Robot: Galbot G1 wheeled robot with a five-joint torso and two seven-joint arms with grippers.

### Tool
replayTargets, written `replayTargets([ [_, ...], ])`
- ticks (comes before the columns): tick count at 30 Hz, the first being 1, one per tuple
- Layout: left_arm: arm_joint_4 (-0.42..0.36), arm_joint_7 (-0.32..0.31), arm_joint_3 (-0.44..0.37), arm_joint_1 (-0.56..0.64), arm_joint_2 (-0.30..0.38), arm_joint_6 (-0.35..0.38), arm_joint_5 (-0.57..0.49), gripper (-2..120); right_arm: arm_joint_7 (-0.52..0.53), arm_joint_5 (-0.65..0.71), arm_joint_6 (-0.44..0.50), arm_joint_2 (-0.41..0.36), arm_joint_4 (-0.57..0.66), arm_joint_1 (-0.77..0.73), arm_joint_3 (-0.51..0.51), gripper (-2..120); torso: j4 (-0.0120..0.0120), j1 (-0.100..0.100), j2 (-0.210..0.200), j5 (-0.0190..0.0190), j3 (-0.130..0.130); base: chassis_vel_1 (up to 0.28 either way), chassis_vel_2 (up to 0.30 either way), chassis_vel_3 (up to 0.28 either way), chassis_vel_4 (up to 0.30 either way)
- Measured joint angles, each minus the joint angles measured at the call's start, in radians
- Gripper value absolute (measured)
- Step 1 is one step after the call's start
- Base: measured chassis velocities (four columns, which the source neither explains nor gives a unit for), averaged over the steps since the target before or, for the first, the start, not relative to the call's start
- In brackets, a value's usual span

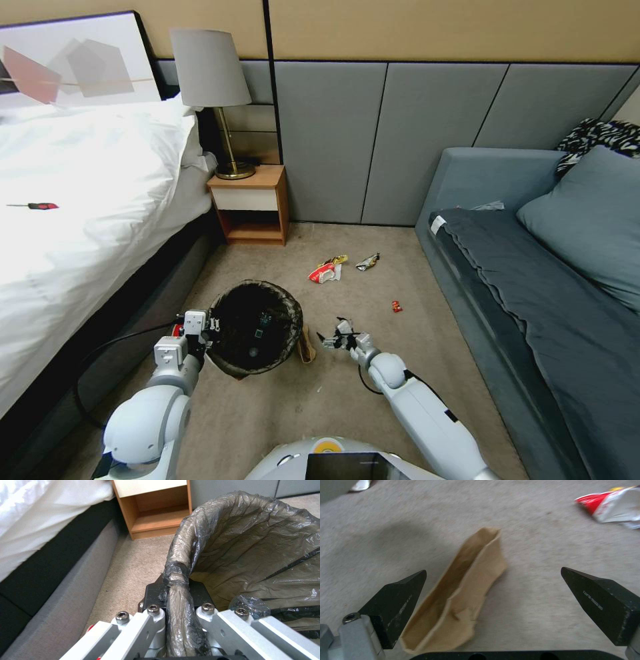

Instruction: Pick up the trash bin, then pick up the garbage from the floor and place it into the trash bin.

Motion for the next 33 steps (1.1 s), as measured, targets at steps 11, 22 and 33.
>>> replayTargets([
  [11,-0.003,-0.006,-0.004,-0.013,0.001,0.005,-0.007,5,0.0,-0.024,0.019,0.069,-0.167,0.052,-0.048,100,0.0001,0.0,0.0,0.0001,0.0,0.0,0.0,0.0,0.0],
  [22,-0.003,-0.007,-0.001,-0.01,-0.004,0.005,-0.004,5,0.003,-0.033,0.04,0.112,-0.283,0.071,-0.023,100,-0.0001,0.0,0.0,0.0,0.0,0.0,0.0,0.0,0.0],
  [33,-0.012,-0.007,0.002,-0.007,-0.005,0.006,0.0,5,-0.003,-0.04,0.066,0.175,-0.4,0.102,0.01,92,0.0,0.0,0.0,0.0,0.0,0.0,0.0,0.0,0.0],
])
